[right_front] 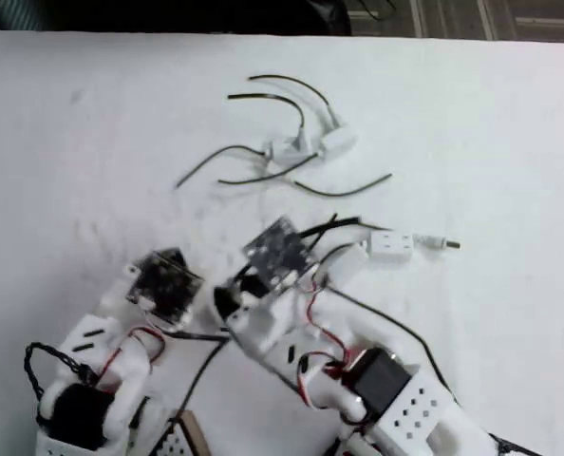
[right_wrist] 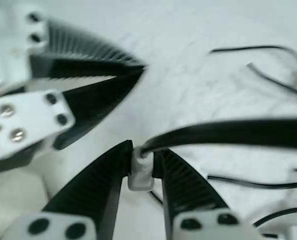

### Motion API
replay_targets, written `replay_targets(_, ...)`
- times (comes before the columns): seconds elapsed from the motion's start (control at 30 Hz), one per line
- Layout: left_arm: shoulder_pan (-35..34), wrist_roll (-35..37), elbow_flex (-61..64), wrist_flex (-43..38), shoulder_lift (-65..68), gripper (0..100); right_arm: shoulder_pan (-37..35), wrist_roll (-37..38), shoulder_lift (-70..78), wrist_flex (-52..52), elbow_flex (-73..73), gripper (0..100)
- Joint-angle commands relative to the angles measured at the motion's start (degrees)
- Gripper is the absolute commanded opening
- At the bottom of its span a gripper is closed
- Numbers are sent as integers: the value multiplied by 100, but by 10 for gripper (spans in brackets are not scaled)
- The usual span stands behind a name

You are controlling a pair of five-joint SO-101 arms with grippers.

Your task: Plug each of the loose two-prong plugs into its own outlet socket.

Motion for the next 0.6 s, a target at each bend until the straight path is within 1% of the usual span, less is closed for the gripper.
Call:
replay_targets(0.0, -435, -35, 35, -158, -40, 20, 154, 53, 470, -549, 88, 17)
replay_targets(0.07, -725, -35, 35, -141, -40, 20, 171, 53, 1007, -910, 132, 17)
replay_targets(0.27, -1771, -35, 273, -132, -40, 20, 541, 62, 2659, -2018, 123, 17)
replay_targets(0.3, -1886, -53, 396, -132, -40, 20, 576, 185, 2826, -2149, 123, 17)
replay_targets(0.4, -2062, -79, 809, -167, -40, 20, 593, 554, 3187, -2325, 149, 17)
replay_targets(0.57, -2062, -88, 888, -167, -40, 20, 585, 580, 3310, -2308, 185, 17)
